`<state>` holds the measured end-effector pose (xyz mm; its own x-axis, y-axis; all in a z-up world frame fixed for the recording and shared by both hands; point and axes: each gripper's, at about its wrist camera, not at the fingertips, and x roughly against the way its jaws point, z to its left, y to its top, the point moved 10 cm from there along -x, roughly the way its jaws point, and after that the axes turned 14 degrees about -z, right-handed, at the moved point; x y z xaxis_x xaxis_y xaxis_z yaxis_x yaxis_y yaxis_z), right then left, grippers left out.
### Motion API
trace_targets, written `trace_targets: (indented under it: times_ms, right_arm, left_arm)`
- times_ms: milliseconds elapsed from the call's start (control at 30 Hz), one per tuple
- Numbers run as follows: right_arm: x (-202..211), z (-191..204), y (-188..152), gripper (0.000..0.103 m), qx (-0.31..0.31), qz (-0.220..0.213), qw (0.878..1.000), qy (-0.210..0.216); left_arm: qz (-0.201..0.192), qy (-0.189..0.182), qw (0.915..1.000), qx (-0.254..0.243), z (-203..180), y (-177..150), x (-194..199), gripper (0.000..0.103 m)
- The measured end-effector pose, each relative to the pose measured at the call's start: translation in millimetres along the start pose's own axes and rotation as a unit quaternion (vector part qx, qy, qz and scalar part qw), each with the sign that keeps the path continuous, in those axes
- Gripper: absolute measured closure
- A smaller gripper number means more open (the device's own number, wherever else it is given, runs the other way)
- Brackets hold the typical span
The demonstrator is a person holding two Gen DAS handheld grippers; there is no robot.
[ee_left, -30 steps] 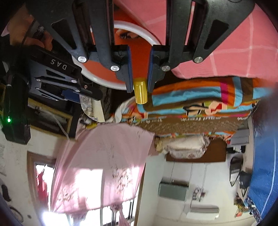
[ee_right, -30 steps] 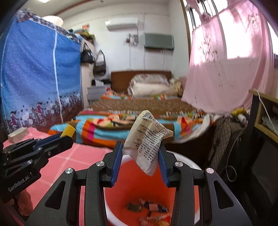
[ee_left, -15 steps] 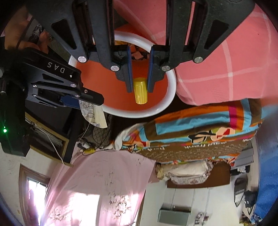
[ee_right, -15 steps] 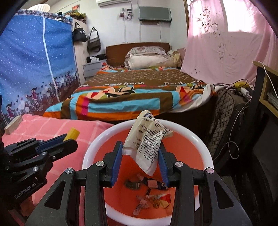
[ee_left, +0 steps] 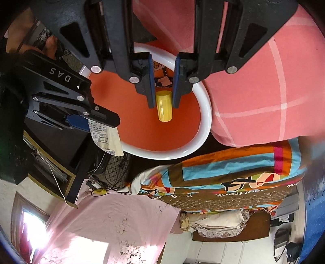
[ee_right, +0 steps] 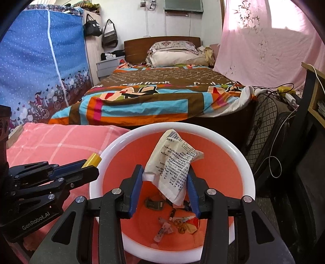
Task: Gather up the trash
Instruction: 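Open both tools to drop the cap and wrapper into the bucket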
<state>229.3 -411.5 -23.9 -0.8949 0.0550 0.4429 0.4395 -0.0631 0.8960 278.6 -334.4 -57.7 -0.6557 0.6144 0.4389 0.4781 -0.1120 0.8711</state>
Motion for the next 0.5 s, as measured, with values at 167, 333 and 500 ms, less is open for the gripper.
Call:
trace_targets:
  times_ms: [167, 333, 500]
  right_arm:
    - [-2.0, -0.9, -2.1, 0.059, 0.001, 0.005, 1.0, -0.001]
    - [-3.1, -2.2, -4.3, 0.054, 0.001, 0.008, 1.0, -0.003]
    - [-3.9, -4.9, -5.7, 0.052, 0.0, 0.011, 1.0, -0.006]
  left_arm:
    - [0.006, -0.002, 0.9999, 0.009, 1.1, -0.6, -1.6, 0.058]
    - [0.01, -0.002, 0.9998, 0.018, 3.3, -0.7, -3.4, 0.058]
    - [0.013, 0.0, 0.9996, 0.025, 6.4, -1.8, -5.7, 0.055]
